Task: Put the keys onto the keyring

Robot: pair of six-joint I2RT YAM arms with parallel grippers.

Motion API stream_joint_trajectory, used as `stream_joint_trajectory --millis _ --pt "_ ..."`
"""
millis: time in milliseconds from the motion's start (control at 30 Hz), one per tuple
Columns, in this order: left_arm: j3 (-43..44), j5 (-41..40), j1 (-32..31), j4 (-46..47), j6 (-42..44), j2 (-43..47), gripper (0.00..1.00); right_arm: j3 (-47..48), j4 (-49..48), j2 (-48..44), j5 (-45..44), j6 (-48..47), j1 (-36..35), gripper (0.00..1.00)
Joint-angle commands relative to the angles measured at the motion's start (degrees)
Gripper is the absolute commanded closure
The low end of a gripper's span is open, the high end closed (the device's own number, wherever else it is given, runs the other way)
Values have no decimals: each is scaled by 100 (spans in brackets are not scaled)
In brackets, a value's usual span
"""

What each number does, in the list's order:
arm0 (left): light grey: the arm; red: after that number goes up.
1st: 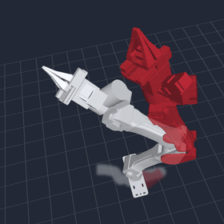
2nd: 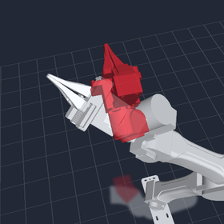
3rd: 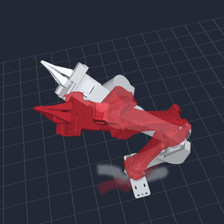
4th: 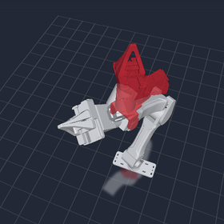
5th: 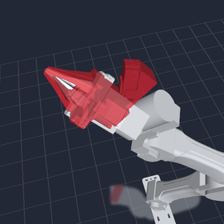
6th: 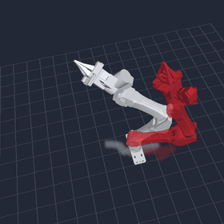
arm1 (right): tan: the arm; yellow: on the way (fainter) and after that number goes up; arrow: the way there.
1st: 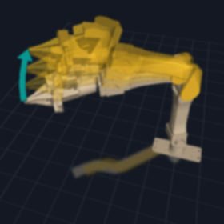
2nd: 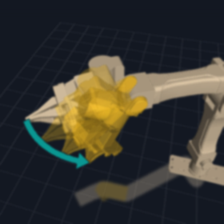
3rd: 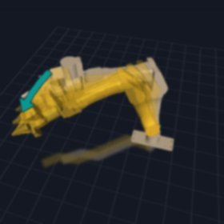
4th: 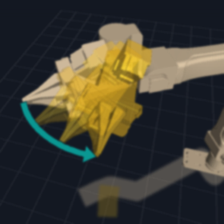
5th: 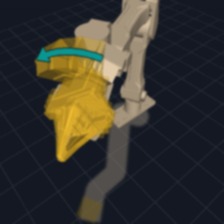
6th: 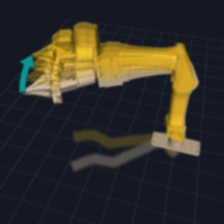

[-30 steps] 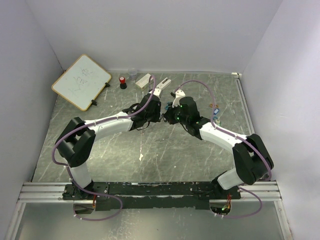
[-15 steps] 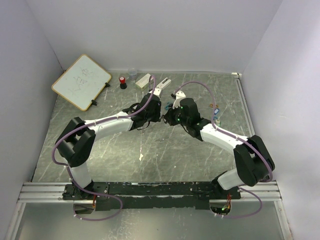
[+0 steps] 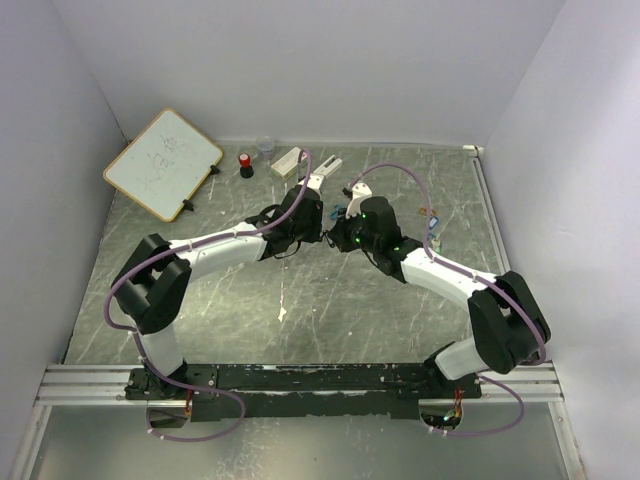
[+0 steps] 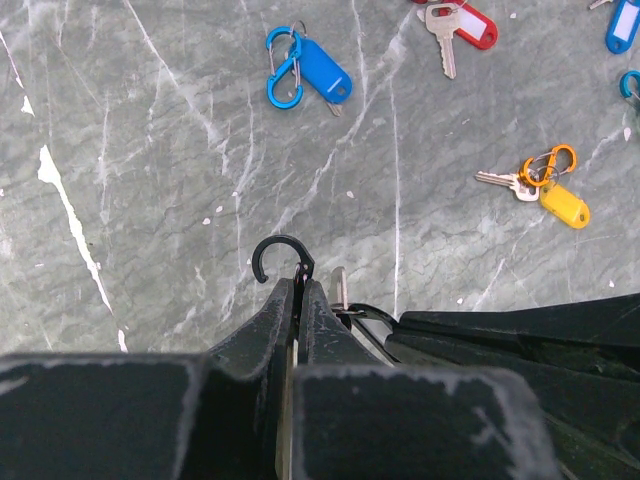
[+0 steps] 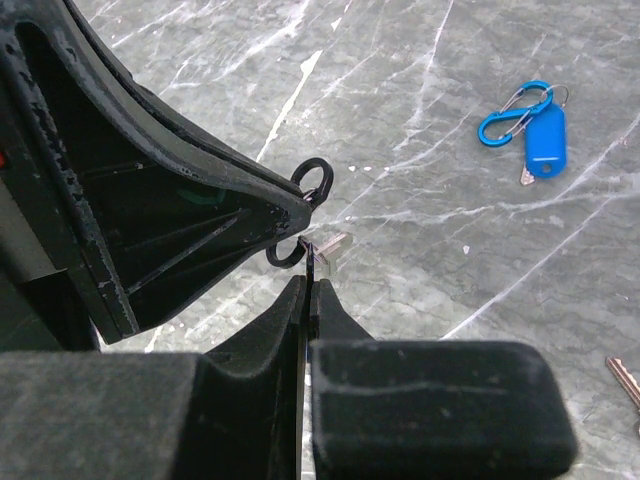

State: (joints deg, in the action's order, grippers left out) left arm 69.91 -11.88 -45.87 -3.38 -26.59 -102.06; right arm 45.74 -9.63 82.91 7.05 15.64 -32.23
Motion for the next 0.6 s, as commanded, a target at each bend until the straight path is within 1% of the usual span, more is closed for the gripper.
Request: stream_joint_trajectory --millis 0,233,567 --pt "192 -19 -44 138 21 -42 93 -51 -135 -178 -43 -17 -21 100" --pt "120 27 -39 131 14 -50 93 -45 -153 -178 -10 -13 -20 100" --pt "263 24 -40 89 44 -140 93 -72 -138 -179 22 -17 -29 100"
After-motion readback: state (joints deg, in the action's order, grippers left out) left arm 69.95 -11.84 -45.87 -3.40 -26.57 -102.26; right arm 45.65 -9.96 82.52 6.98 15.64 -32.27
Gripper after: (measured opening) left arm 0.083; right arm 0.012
